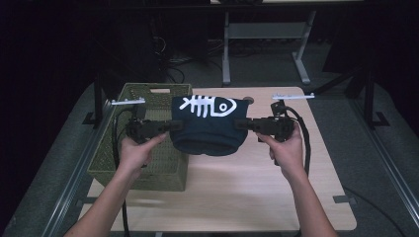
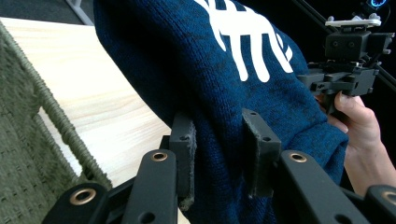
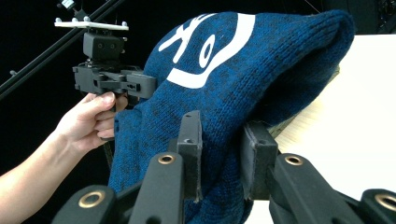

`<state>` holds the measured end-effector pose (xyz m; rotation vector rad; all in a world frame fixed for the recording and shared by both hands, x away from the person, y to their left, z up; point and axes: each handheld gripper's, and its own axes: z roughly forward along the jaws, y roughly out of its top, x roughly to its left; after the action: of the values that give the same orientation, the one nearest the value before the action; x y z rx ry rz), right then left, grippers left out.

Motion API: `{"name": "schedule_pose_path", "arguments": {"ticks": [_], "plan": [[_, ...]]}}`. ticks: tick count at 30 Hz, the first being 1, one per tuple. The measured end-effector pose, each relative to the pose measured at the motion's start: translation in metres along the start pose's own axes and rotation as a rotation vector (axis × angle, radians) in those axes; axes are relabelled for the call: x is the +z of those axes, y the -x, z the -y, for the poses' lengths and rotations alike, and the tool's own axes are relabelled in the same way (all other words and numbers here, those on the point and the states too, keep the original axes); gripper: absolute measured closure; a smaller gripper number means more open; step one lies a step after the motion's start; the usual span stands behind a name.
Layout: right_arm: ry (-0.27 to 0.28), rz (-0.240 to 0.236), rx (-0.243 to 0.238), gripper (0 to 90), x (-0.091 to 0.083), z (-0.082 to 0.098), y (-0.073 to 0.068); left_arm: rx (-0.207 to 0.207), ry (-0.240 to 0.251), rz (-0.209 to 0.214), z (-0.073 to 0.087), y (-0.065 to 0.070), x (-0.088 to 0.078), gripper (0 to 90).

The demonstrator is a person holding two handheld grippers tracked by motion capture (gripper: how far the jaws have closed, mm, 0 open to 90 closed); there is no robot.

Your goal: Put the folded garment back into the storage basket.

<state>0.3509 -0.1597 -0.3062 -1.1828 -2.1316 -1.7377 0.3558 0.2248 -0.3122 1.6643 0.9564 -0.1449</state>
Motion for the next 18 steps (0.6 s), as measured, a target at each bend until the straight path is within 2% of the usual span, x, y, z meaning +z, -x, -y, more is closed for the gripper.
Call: {"name": "schedule_pose_path", "arguments": {"ticks": [12, 18], "plan": [[-0.006, -0.011, -0.006, 72.4, 0.013, -0.005, -0.009, -0.005, 0.014, -0.014, 0.001, -0.004, -0.015, 68.9], [-0.015, -0.011, -0.016, 72.4, 0.022, -0.006, -0.012, -0.020, 0.026, -0.026, 0.004, -0.007, -0.024, 68.9]]}}
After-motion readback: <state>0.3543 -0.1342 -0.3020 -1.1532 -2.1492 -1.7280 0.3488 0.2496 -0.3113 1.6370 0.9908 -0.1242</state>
